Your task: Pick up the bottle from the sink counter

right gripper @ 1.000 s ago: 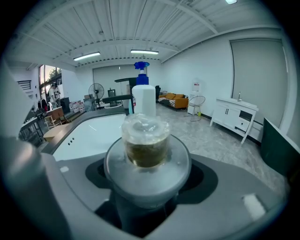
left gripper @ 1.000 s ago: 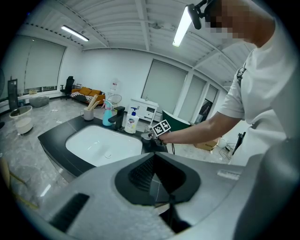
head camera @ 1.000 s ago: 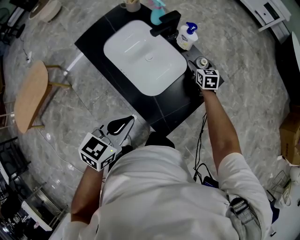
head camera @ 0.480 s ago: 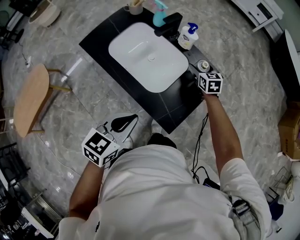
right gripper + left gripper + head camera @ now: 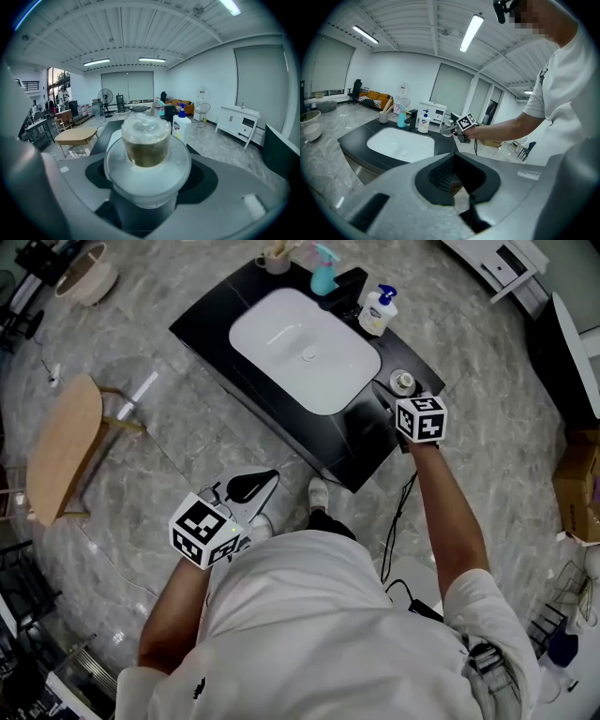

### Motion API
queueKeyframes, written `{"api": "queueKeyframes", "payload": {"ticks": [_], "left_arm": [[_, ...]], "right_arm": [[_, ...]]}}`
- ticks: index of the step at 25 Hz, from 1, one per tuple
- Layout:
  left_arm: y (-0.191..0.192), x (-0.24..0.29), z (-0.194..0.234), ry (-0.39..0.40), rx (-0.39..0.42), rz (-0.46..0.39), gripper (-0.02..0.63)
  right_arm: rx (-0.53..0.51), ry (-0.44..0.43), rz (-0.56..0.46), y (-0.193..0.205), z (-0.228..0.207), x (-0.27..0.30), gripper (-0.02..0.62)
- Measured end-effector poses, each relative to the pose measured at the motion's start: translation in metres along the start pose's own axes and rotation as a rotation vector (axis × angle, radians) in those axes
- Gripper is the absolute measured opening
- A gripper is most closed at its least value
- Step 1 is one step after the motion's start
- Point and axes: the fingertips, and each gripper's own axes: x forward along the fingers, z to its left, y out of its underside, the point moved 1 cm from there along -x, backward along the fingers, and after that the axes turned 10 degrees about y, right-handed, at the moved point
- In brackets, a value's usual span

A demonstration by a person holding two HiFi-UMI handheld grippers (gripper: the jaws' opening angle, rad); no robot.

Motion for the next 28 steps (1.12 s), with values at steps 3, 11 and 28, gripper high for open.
{"api": "queueKeyframes", "payload": {"ticks": [3, 11, 28], "left_arm": [[0.006, -0.013, -0.006, 0.018, 0.010, -0.011, 0.006], [0.031, -0.053, -0.020, 0.057, 0.020, -0.021, 0.006], [0.069, -0.104, -0.043, 0.114, 0.049, -0.047, 0.006]], "right_arm": [[-0.007, -0.012, -0.008, -0.007, 0.022, -0.024, 0.356], [-0.019, -0.059, -0.041, -0.028, 0.095, -0.086, 0.356], [-0.051, -0.133, -0.048, -0.026, 0.208, -0.181, 0.356]]}}
